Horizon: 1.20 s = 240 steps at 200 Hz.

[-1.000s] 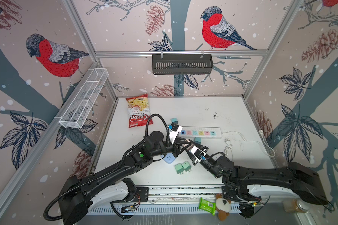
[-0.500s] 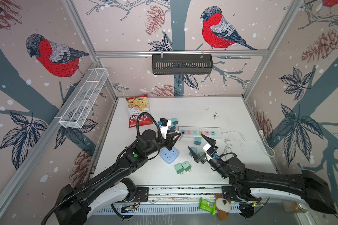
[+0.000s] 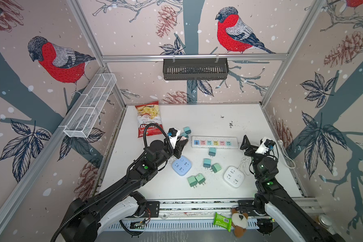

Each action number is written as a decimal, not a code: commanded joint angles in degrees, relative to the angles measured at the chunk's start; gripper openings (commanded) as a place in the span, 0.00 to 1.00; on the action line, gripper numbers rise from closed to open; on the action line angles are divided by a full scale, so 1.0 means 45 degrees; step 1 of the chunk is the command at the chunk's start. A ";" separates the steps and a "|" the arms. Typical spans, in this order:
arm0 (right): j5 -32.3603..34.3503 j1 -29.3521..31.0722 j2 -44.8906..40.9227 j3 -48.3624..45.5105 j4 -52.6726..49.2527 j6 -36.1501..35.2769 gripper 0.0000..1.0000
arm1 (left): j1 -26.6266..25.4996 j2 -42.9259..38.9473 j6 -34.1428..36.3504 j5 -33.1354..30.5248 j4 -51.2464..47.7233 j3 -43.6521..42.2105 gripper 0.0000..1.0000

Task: Insert the plug
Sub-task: 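Open the right gripper and draw it back while the left holds the adapter, then carry the pink adapter with the left gripper to the power strip's far-end socket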

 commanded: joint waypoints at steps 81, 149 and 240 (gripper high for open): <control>0.0680 -0.0568 0.1213 -0.0402 0.0673 0.2331 1.00 | -0.0536 0.4813 0.6250 0.4875 0.0812 0.3041 0.00; 0.1145 -0.0932 0.0613 -0.0677 0.0313 0.2974 1.00 | -0.1248 1.1033 0.6899 0.5123 -0.4712 1.0606 0.00; 0.0512 -0.2009 0.0627 -0.0693 -0.0082 0.3759 1.00 | -0.2118 1.6632 0.7740 0.5035 -0.7848 1.7673 0.00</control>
